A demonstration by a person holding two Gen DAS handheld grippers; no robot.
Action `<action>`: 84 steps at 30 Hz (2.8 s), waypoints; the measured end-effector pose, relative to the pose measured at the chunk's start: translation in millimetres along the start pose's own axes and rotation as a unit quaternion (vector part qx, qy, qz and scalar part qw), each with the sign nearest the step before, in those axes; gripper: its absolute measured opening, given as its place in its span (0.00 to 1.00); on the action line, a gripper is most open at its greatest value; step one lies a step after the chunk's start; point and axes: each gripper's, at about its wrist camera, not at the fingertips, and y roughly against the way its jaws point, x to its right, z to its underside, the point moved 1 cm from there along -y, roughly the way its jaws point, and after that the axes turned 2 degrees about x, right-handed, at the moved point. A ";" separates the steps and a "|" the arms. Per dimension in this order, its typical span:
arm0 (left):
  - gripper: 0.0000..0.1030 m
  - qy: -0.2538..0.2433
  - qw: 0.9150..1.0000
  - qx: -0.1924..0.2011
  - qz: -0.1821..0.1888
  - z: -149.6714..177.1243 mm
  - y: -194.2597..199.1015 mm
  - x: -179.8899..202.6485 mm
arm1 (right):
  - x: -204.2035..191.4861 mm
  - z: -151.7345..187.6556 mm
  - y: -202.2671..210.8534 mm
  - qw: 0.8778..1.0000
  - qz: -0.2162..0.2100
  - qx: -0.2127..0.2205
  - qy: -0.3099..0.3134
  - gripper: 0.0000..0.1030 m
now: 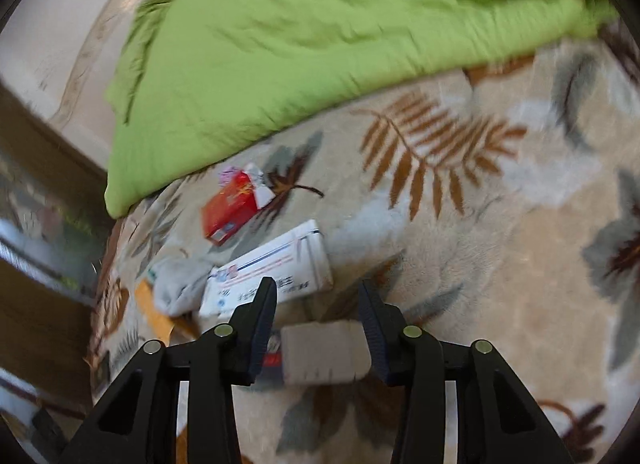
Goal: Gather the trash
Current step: 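Grasp the white medicine box with green label using the right tool, then grasp the orange medicine box with the left tool while the right tool holds the white box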
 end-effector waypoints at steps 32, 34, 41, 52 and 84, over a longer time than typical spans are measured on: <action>0.62 0.066 0.994 -0.035 0.077 -21.9 -8.5 8.5 | -87.7 128.3 59.5 0.994 -0.010 0.021 0.104 0.36; 0.67 0.073 0.992 -0.048 0.089 -37.3 -16.7 17.2 | -81.5 137.0 73.6 0.994 0.001 0.042 0.104 0.36; 0.68 0.159 0.981 -0.103 0.053 -92.1 -73.3 30.4 | -73.3 128.6 93.4 0.990 0.009 0.099 0.096 0.36; 0.46 0.148 0.977 -0.153 0.025 -83.7 -115.0 28.4 | -58.9 116.3 95.5 0.992 -0.002 0.106 0.069 0.36; 0.76 0.171 0.971 -0.148 0.075 -87.3 -81.3 3.6 | -67.4 117.2 92.0 0.991 -0.012 0.107 0.084 0.36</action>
